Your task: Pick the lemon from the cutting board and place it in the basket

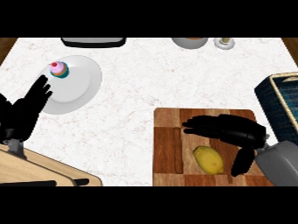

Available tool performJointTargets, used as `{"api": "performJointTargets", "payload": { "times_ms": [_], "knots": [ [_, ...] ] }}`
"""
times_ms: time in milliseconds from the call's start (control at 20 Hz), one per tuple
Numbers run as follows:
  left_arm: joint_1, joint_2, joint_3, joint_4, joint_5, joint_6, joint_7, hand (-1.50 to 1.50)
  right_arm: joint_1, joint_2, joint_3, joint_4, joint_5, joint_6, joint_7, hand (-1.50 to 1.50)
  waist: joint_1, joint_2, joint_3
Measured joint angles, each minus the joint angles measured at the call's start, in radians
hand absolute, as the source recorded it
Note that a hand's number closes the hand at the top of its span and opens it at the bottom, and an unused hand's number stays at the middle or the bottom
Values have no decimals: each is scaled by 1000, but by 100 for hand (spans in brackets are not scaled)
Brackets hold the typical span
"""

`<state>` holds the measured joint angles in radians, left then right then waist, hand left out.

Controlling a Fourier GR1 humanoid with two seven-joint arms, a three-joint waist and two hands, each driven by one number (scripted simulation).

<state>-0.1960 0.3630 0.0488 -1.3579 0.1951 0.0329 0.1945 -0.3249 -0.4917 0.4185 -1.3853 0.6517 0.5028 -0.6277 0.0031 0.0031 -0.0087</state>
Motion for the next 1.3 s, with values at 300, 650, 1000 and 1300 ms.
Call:
{"api": "performJointTargets", "payload": {
  "times_ms": [300, 650, 1000, 1300],
  "knots": [
    [1, -10, 9, -5, -13, -9, 0, 0, -5, -6, 21, 55, 0, -33, -61, -150, 3, 0, 2],
    [13, -34, 9, -30, -45, -8, 9, 0, 13, -13, 38, 64, 44, -83, -93, -150, 1, -1, 4],
    [-10, -50, 36, 1, -61, -30, 9, 0, 43, 27, 40, 65, 128, -106, -89, -150, -1, -1, 4],
    [-1, -59, 47, 1, -73, -41, -5, 0, 42, 48, 81, 98, 238, -181, -146, 150, 0, -3, 3]
  ]
}}
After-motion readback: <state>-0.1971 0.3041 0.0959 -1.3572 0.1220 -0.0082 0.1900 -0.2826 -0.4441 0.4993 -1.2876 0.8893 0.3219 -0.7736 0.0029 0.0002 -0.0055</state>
